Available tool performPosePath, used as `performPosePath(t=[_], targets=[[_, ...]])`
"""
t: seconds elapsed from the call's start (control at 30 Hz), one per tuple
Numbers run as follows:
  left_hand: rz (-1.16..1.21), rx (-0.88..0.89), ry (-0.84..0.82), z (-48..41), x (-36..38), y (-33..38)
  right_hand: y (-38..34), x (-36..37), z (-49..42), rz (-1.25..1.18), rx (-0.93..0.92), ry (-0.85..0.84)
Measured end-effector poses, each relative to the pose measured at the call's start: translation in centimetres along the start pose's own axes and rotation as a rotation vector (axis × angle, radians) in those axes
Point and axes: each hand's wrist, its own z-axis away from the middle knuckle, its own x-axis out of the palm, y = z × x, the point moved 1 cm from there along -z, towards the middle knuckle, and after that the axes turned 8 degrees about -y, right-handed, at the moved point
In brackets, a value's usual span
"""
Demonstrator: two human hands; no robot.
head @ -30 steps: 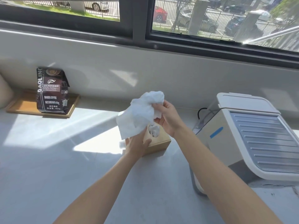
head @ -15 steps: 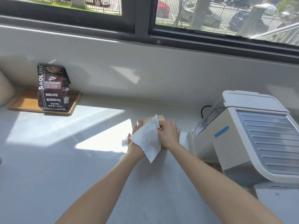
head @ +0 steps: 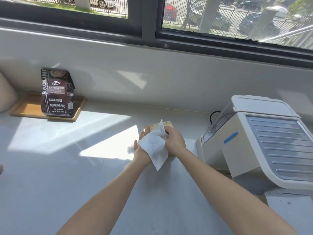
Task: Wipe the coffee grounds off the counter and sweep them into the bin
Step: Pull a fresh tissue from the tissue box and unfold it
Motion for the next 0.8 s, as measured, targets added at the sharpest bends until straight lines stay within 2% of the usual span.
performPosePath(t=[0.07,0.1,0.13,0.2,0.27,0.3,0.37,0.43,0.53,0.63,0.73,0.8], targets=[[-0.126,0.062,-0.019,-0.1,-0.4,0.5,-0.3,-0.5,0.1,-0.090,-0.018,0.016],[-0.162,0.083,0.046,-0.1,-1.0,0.9,-0.4,-1.0,0.1,-0.126,-0.025,0.020],[-0.076,0.103,0.108,0.1,-1.8,1.4,-0.5,-1.4,0.1,-0.158,-0.026,0.021],[0.370,0.142,0.114,0.9,-3.6,2.0,-0.9,-2.4,0.3,-0.228,-0.028,0.026],[0.786,0.086,-0.070,1.3,-5.2,1.8,-1.6,-3.4,0.8,-0.299,-0.072,0.009],[0.812,0.090,-0.199,1.5,-6.1,1.9,-2.1,-3.9,1.1,-0.329,-0.103,-0.016],[0.667,0.164,-0.389,2.1,-7.5,2.6,-3.2,-4.5,1.9,-0.373,-0.159,-0.074],[0.516,0.246,-0.456,3.0,-8.5,2.9,-4.1,-5.0,2.9,-0.402,-0.190,-0.122],[0.458,0.296,-0.382,4.5,-9.0,3.1,-4.7,-5.4,4.7,-0.518,-0.180,-0.120],[0.543,0.275,-0.285,6.0,-9.1,3.2,-4.8,-5.5,6.6,-0.670,-0.098,-0.171],[0.565,0.312,-0.254,7.5,-9.0,3.7,-4.6,-5.2,8.7,-0.624,-0.127,-0.318],[0.578,0.350,-0.288,8.6,-8.9,4.2,-4.4,-5.2,9.9,-0.592,-0.171,-0.307]])
